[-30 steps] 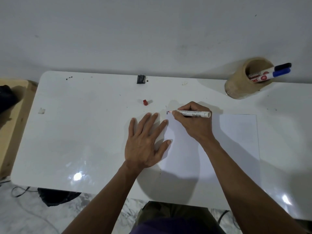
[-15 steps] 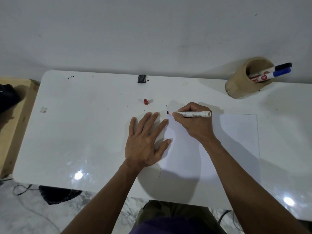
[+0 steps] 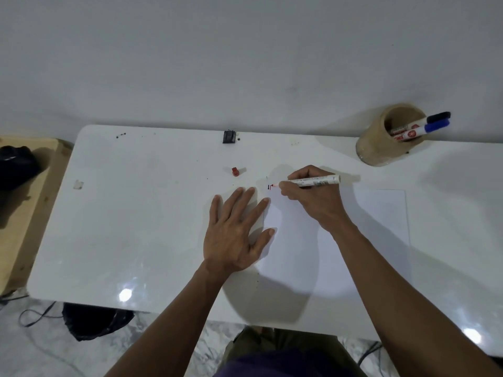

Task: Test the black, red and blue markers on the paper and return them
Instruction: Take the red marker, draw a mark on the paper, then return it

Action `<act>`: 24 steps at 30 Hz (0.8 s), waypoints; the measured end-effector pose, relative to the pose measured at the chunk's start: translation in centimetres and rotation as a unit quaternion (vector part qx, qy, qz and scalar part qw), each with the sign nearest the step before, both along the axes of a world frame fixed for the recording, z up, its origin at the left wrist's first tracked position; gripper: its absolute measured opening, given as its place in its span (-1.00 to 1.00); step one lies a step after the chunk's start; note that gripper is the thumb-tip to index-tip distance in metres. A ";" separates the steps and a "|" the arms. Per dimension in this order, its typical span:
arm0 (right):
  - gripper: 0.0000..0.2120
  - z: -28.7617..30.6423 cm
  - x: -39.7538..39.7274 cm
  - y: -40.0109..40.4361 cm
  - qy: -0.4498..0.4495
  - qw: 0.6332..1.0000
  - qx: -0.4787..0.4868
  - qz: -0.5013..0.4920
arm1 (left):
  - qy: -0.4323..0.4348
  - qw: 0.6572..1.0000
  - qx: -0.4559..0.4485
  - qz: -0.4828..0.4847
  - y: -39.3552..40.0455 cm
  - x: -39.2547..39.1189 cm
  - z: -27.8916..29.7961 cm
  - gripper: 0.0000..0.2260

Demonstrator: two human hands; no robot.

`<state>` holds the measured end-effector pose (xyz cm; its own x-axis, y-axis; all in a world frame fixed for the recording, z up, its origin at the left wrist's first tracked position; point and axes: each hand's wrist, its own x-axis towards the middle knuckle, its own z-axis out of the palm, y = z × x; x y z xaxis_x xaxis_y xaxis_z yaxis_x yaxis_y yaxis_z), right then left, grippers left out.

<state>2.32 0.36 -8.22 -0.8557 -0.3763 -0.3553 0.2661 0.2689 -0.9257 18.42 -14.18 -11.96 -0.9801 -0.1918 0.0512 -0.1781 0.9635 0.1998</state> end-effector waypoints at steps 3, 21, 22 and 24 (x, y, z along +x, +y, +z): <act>-0.79 2.0 -0.5 0.5 -0.055 0.996 -0.066 -0.034 | -0.009 1.000 0.022 0.004 0.0 0.0 0.6 -0.47; -0.85 5.0 4.1 3.6 -0.085 0.979 -0.130 -0.134 | -0.066 0.974 0.114 0.183 -5.2 -7.8 5.0 -0.83; -0.84 5.2 4.4 3.7 -0.084 0.978 -0.132 -0.136 | -0.056 0.969 0.143 0.194 -5.2 -7.5 5.2 -0.83; -0.83 6.1 4.9 3.7 -0.074 0.977 -0.140 -0.139 | -0.018 0.952 0.219 0.213 -4.6 -6.6 6.3 -0.86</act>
<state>7.20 4.04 -2.12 -0.8859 -0.2362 -0.3992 0.4294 -0.0921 -0.8984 11.87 -18.81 -5.68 -0.8080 -0.5679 -0.1570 -0.5485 0.6277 0.5524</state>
